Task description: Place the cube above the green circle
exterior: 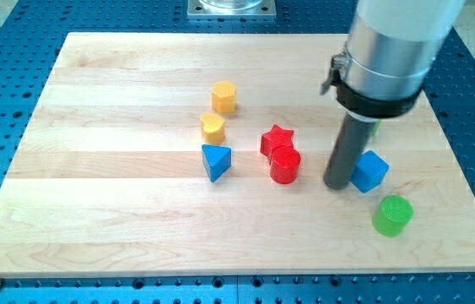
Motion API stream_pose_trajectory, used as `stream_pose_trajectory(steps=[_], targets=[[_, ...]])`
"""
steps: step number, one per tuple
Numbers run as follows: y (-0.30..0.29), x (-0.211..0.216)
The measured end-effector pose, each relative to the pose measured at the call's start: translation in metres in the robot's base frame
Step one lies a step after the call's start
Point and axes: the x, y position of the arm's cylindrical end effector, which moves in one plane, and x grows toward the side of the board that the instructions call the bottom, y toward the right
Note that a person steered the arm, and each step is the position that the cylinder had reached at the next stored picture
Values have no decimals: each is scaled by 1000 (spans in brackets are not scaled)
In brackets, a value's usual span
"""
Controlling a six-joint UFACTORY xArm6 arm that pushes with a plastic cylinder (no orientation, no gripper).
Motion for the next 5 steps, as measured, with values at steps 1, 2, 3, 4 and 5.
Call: stream_pose_trajectory(steps=[1,2,3,4,5], targets=[[10,-26],[41,-19],[54,-9],[-3,24],[-85,70]])
